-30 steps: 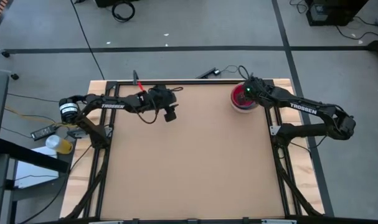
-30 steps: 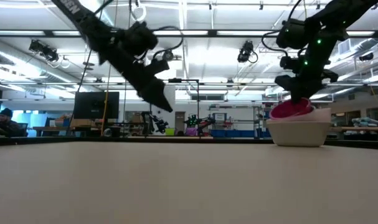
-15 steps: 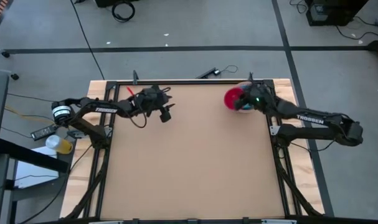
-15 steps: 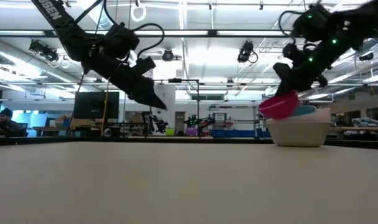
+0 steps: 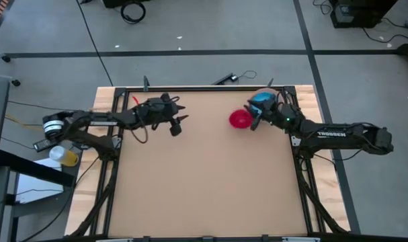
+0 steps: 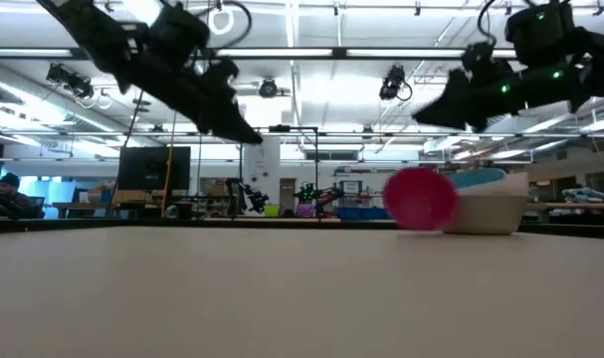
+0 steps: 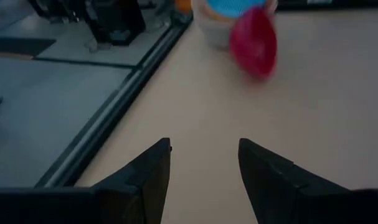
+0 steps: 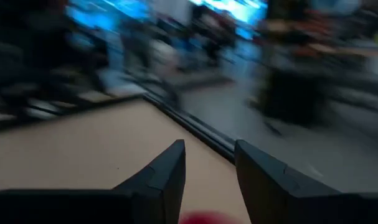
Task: Nest bowls inside each other
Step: Put the red bowl on top of the blue patterned bowl, then put the red bowl on top of the blue orange bowl
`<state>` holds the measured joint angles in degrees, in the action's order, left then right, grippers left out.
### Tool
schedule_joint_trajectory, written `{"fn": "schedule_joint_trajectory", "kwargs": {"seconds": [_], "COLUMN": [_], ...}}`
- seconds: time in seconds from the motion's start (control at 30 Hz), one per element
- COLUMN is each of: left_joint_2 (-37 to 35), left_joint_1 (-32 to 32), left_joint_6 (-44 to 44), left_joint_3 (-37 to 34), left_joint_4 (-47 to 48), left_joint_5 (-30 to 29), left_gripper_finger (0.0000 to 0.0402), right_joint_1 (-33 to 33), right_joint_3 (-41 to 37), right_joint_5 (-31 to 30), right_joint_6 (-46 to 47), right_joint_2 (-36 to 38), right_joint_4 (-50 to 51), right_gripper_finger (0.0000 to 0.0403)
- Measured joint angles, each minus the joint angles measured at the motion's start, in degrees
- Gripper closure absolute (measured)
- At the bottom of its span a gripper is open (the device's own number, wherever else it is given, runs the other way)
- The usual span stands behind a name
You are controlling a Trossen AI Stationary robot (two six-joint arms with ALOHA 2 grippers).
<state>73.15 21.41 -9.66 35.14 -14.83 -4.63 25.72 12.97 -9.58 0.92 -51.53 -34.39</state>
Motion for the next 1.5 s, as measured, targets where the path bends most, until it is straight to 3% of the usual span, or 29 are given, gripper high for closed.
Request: {"fn": "schedule_joint_trajectory", "kwargs": {"seconds": [0.17, 0.3, 0.37, 0.43, 0.5, 0.57, 0.7, 0.87, 1.13, 1.33, 1.5], "left_joint_2": [-9.0, -15.3, -18.4, -21.2, -23.8, -25.8, -27.2, -27.1, -27.1, -27.1, -27.1], "left_joint_1": [-3.0, -5.8, -6.5, -6.7, -6.6, -6.6, -6.6, -6.6, -6.6, -6.6, -6.6], "left_joint_6": [0.2, 1.8, 3.1, 4.7, 5.8, 6.6, 4.7, 3.0, 2.6, 1.5, 1.5], "left_joint_3": [-0.6, -6.6, -10.7, -14.3, -16.7, -17.9, -18.2, -16.9, -16.8, -16.8, -16.8], "left_joint_4": [2.0, -5.6, -10.1, -13.4, -14.0, -14.0, -14.4, -12.5, -8.0, -7.6, -7.4], "left_joint_5": [0.0, 0.0, 0.0, -0.1, -0.5, -0.6, -0.6, -0.6, -0.7, -0.7, -0.7], "left_gripper_finger": [0.021, 0.021, 0.021, 0.021, 0.021, 0.021, 0.021, 0.021, 0.021, 0.021, 0.021], "right_joint_1": [-0.2, -0.2, -0.2, 0.4, 1.7, 3.0, 2.9, 0.5, -1.7, 0.4, 0.1], "right_joint_3": [0.1, 1.2, 1.8, 2.8, 5.2, 9.2, 17.7, 27.8, 32.1, 34.3, 36.5], "right_joint_5": [15.1, 19.0, 18.8, 14.3, 8.4, 6.2, 6.8, 12.1, 14.4, 6.4, 14.3], "right_joint_6": [1.9, 3.9, 3.9, 3.9, 2.2, 1.0, -1.9, -7.9, -12.0, -11.3, -11.3], "right_joint_2": [0.0, 0.0, 0.0, 0.3, 0.0, -2.6, -11.3, -22.8, -36.9, -41.8, -41.0], "right_joint_4": [-7.6, -7.2, -6.8, -3.5, 5.0, 16.5, 29.7, 40.9, 43.5, 43.8, 46.2], "right_gripper_finger": [0.0257, 0.0257, 0.0257, 0.0257, 0.0257, 0.0257, 0.0257, 0.0256, 0.0255, 0.0255, 0.0255]}}
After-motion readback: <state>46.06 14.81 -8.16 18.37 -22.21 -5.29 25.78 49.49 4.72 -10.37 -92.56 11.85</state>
